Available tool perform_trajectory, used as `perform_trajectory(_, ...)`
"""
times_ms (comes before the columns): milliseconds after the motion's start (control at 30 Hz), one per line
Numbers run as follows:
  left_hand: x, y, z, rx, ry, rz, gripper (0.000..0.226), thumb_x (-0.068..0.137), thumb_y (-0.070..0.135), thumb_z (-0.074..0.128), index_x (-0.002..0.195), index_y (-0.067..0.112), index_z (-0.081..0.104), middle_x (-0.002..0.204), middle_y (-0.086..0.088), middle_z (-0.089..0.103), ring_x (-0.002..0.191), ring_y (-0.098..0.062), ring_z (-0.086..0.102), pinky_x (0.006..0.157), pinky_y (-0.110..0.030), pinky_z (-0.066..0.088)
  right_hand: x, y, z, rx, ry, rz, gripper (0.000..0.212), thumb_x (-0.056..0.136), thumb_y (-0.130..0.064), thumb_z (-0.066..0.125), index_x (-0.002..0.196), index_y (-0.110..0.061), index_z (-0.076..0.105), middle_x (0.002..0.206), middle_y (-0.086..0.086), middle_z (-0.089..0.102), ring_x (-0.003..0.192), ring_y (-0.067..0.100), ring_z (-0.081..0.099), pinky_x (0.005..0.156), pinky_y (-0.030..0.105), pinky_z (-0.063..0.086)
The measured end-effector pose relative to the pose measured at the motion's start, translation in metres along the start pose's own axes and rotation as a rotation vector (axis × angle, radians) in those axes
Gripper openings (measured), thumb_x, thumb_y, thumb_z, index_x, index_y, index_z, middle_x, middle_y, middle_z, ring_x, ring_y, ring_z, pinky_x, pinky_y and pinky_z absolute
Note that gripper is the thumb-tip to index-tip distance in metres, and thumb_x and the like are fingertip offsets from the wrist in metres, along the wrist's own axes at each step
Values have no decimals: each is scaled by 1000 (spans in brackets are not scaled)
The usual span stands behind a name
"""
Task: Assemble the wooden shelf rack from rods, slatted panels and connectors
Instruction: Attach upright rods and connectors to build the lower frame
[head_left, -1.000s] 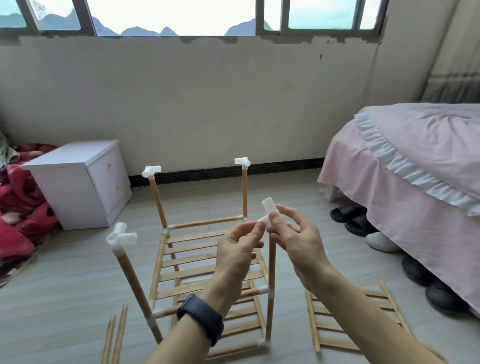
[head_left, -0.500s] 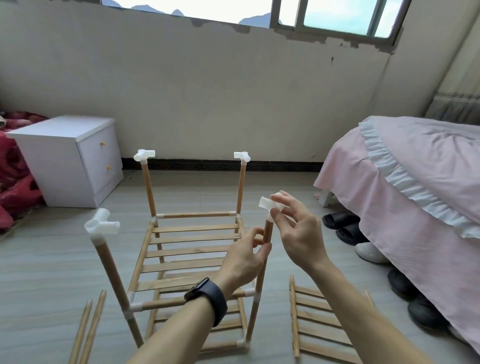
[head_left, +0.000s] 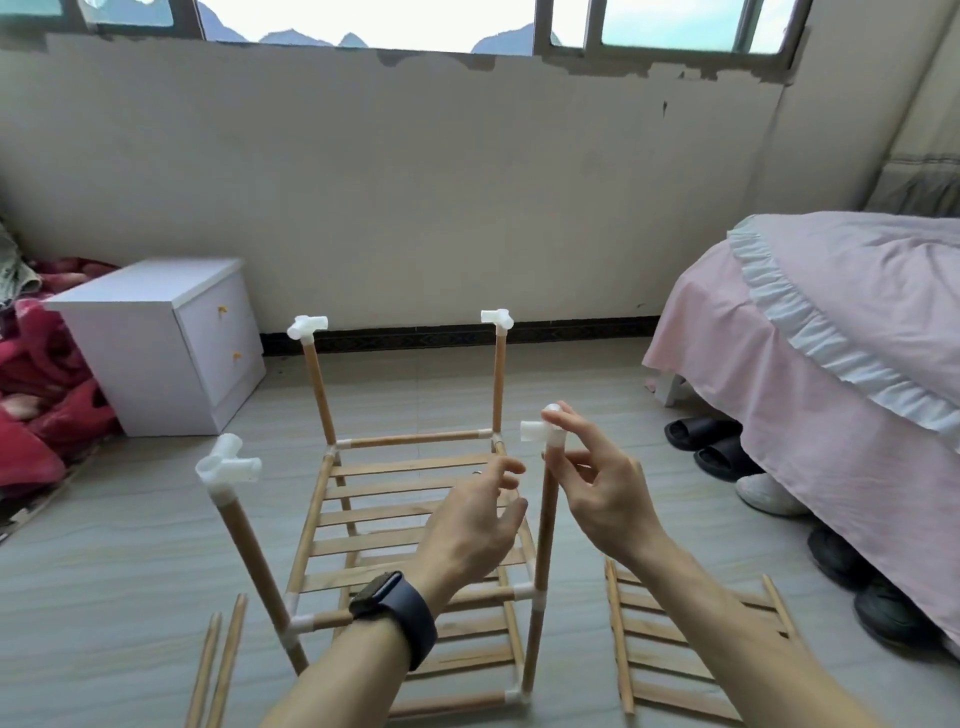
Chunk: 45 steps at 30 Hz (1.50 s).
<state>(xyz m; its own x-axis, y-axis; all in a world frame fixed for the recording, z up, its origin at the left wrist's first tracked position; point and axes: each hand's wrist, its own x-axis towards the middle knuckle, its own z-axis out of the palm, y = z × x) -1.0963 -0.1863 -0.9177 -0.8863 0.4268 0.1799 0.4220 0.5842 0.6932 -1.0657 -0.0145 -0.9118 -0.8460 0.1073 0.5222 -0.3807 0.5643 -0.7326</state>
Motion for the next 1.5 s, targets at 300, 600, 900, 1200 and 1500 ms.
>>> perform_trajectory(300, -46, -48, -145, 388, 908, 93, 29, 86, 27, 58, 114, 20, 61, 124, -4, 58, 118, -26, 49, 94, -42, 41, 20, -28, 27, 308, 105, 413, 51, 95, -64, 49, 125, -23, 45, 91, 0, 69, 77, 12, 68, 59, 18, 47)
perform_trajectory(600, -64, -113, -155, -590, 648, -405, 52, 96, 56, 51, 94, 8, 69, 65, 3, 65, 62, -14, 64, 67, -33, 48, 32, -18, 53, 230, 227, 404, 40, 103, -33, 46, 69, -12, 52, 56, 5, 45, 57, 22, 42, 55, 35, 36)
perform_trajectory(900, -48, -112, -140, -639, 732, -298, 45, 88, 52, 56, 51, 28, 48, 48, 8, 38, 44, -8, 36, 51, -29, 33, 31, -12, 58, 367, 255, 387, 47, 104, -32, 53, 60, -14, 47, 50, 2, 40, 45, 15, 37, 46, 28, 32)
perform_trajectory(1200, -37, -120, -135, -655, 763, -244, 53, 88, 48, 51, 39, 27, 54, 43, 7, 39, 40, -9, 39, 48, -27, 35, 37, -13, 59, 499, 233, 384, 34, 83, -37, 56, 56, -18, 46, 44, -7, 39, 37, 7, 35, 38, 22, 31)
perform_trajectory(1500, -33, -116, -131, -662, 837, -242, 54, 89, 45, 51, 39, 25, 52, 41, 7, 40, 39, -11, 40, 49, -29, 34, 35, -10, 69, 362, 361, 326, 40, 87, -41, 49, 57, -15, 48, 49, 6, 41, 48, 22, 42, 51, 33, 35)
